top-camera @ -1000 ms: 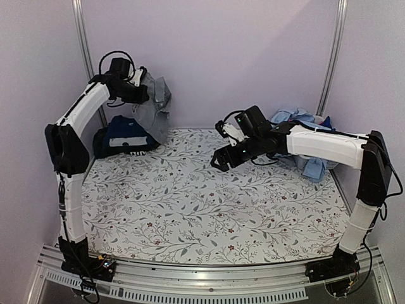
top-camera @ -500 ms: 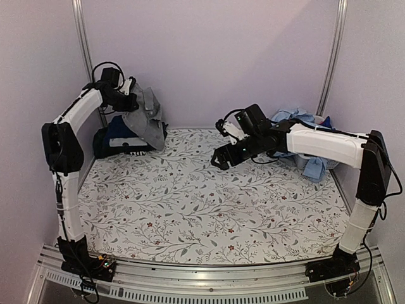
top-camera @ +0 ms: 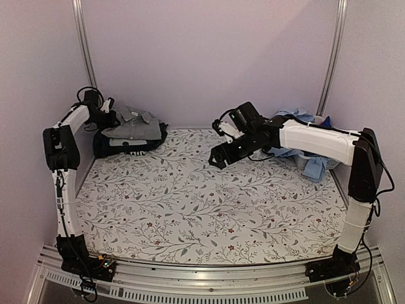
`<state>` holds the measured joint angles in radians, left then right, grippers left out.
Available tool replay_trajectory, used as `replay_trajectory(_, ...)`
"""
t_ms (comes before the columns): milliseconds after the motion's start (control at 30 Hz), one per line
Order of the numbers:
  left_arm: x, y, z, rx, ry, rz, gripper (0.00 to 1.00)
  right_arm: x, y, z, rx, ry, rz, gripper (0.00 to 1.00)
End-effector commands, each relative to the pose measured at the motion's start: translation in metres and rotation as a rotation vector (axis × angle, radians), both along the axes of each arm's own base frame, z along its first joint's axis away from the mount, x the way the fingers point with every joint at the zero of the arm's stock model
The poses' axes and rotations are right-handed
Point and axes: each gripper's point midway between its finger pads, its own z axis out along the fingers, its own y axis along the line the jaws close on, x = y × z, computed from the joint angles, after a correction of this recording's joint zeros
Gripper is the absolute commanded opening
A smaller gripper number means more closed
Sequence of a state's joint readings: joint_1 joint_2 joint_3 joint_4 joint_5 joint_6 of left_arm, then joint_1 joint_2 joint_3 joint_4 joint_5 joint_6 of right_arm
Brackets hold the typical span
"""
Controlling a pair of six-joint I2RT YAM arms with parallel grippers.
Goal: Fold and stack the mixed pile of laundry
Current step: Place the rectangle-folded shirt at the corner of the board.
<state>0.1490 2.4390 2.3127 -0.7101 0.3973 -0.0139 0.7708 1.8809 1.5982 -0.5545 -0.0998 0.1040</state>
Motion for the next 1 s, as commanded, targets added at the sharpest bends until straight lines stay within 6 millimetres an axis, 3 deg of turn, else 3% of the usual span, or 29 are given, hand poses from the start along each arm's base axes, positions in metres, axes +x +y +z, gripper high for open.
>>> replay_trajectory(0,0.015,0.021,0.022,-0.011,-0.097,-0.002,0.00,0.007,0.000,-0.001,-0.028,0.007,-0.007,0.92)
replay_trajectory(200,0.012,0.049,0.023,0.012,-0.111,0.009,0.01,0.009,0.004,-0.003,-0.024,0.024,-0.007,0.92)
replay_trajectory(367,0.008,0.051,-0.001,0.003,-0.071,-0.011,0.05,0.009,0.008,-0.005,-0.021,0.037,0.003,0.92)
replay_trajectory(433,0.009,0.050,-0.008,-0.007,-0.064,-0.016,0.09,0.009,0.009,-0.007,-0.023,0.042,0.005,0.92)
replay_trajectory(500,0.012,0.053,-0.010,0.003,-0.065,-0.001,0.20,0.009,0.009,-0.007,-0.025,0.044,0.010,0.92)
replay_trajectory(600,0.015,0.062,0.004,0.038,-0.089,0.042,0.35,0.007,0.008,-0.008,-0.030,0.048,0.012,0.93)
replay_trajectory(733,0.011,0.072,0.043,0.133,-0.124,0.136,0.57,0.005,0.005,-0.007,-0.031,0.049,0.012,0.94)
replay_trajectory(833,-0.004,0.072,0.071,0.133,-0.126,0.220,0.63,0.003,0.005,-0.009,-0.027,0.047,0.013,0.94)
replay_trajectory(900,-0.018,0.068,0.078,0.058,-0.098,0.268,0.65,0.002,0.004,-0.010,-0.023,0.045,0.018,0.94)
replay_trajectory(967,-0.037,0.060,0.067,0.021,-0.033,0.294,0.68,0.000,0.004,-0.012,-0.019,0.046,0.023,0.95)
